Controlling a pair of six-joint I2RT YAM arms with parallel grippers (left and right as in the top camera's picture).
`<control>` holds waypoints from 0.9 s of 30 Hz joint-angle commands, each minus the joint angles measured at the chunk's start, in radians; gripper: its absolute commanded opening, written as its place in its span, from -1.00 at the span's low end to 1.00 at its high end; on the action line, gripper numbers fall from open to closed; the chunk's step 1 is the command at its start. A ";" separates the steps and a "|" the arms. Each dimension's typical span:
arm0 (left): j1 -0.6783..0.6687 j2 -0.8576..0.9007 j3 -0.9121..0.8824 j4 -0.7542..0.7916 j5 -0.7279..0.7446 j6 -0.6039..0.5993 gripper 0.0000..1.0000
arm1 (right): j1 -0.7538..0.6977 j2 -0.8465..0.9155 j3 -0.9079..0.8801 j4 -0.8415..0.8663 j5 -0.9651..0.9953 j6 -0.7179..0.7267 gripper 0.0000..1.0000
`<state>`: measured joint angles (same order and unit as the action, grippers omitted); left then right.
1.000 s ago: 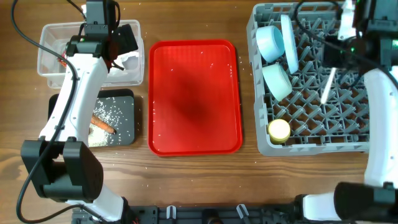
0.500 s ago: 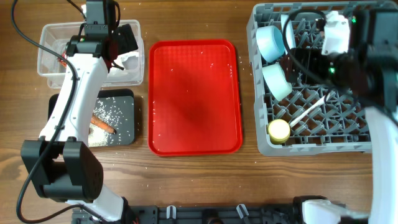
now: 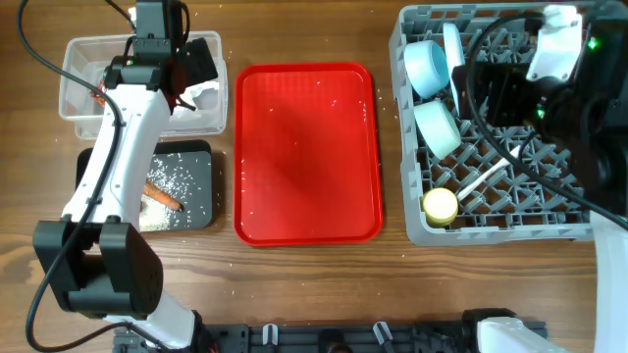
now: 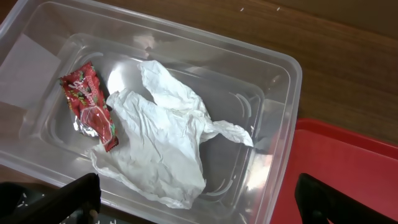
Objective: Sort waste into correct bins and load items into the dishwasher rack
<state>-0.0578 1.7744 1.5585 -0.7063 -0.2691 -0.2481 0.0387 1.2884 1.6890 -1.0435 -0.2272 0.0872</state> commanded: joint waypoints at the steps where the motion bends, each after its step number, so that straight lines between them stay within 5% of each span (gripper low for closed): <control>1: 0.002 -0.011 0.004 0.002 -0.019 0.006 1.00 | 0.011 -0.139 -0.231 0.238 0.013 -0.039 1.00; 6: 0.002 -0.011 0.004 0.002 -0.020 0.006 1.00 | 0.021 -0.543 -0.886 0.820 0.032 -0.035 0.99; 13: 0.002 -0.011 0.004 0.002 -0.020 0.005 1.00 | 0.021 -0.964 -1.493 1.179 0.081 -0.032 0.99; 19: 0.002 -0.011 0.004 0.002 -0.019 0.005 1.00 | 0.021 -1.160 -1.669 1.230 0.077 -0.031 1.00; 27: 0.002 -0.011 0.004 0.002 -0.020 0.006 1.00 | 0.021 -1.286 -1.684 1.057 0.063 -0.028 0.99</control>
<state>-0.0578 1.7744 1.5585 -0.7040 -0.2768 -0.2481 0.0566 0.0200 0.0063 0.0128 -0.1562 0.0551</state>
